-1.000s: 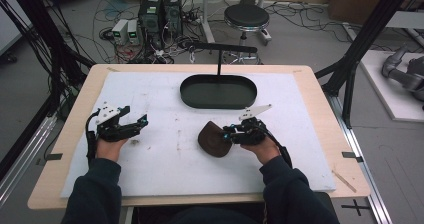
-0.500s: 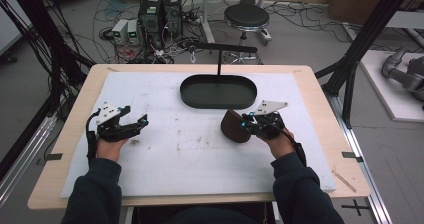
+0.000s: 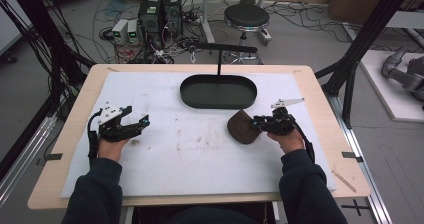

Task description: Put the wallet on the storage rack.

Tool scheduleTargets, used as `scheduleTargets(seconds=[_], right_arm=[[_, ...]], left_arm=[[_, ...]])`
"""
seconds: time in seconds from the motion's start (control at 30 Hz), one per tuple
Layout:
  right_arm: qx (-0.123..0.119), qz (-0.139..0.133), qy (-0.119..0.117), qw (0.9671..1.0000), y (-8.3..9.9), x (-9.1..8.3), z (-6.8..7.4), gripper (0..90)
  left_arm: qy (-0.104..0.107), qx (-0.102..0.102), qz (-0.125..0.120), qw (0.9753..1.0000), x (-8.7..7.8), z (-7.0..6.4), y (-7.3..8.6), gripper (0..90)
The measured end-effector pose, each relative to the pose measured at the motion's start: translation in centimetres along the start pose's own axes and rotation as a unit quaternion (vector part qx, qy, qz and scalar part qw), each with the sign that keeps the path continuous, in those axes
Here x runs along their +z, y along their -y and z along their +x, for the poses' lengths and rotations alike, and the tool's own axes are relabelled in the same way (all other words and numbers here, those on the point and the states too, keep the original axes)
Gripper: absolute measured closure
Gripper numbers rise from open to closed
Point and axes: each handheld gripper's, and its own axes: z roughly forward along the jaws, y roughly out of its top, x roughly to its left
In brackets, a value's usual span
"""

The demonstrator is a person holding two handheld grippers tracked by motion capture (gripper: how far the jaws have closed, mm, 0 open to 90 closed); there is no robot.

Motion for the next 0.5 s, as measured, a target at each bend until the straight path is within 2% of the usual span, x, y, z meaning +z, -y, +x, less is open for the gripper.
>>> scheduleTargets(seconds=[0.07,0.1,0.17,0.2,0.3,0.37,0.43,0.5], right_arm=[[0.015,0.018,-0.008,0.9997,0.4,0.6,-0.6,72.1],[0.022,0.015,-0.021,0.9994,0.6,0.7,-0.9,71.9],[0.022,0.015,-0.020,0.9994,0.6,0.7,-0.8,70.8],[0.023,0.015,-0.020,0.9994,0.5,0.8,-0.8,67.3],[0.038,0.023,-0.026,0.9987,0.7,1.0,-0.8,47.6],[0.050,0.025,-0.019,0.9983,0.7,1.4,-0.6,32.6],[0.068,0.028,-0.024,0.9970,0.7,1.6,-0.4,28.2],[0.075,0.032,-0.029,0.9962,0.8,1.7,0.1,21.3]], left_arm=[[0.001,-0.001,0.000,1.0000,0.0,0.0,0.0,24.3],[0.001,-0.002,0.000,1.0000,0.0,0.0,0.0,24.3],[0.000,0.000,0.000,1.0000,0.0,0.0,0.0,24.3],[0.000,0.000,0.000,1.0000,-0.1,0.0,0.0,24.3],[0.000,-0.003,-0.002,1.0000,-0.1,0.0,0.0,24.3],[0.001,-0.003,-0.002,1.0000,-0.1,0.0,0.0,24.3],[0.001,-0.002,-0.002,1.0000,-0.1,0.0,0.0,24.3],[0.000,-0.002,-0.001,1.0000,-0.1,0.0,0.0,24.4]])
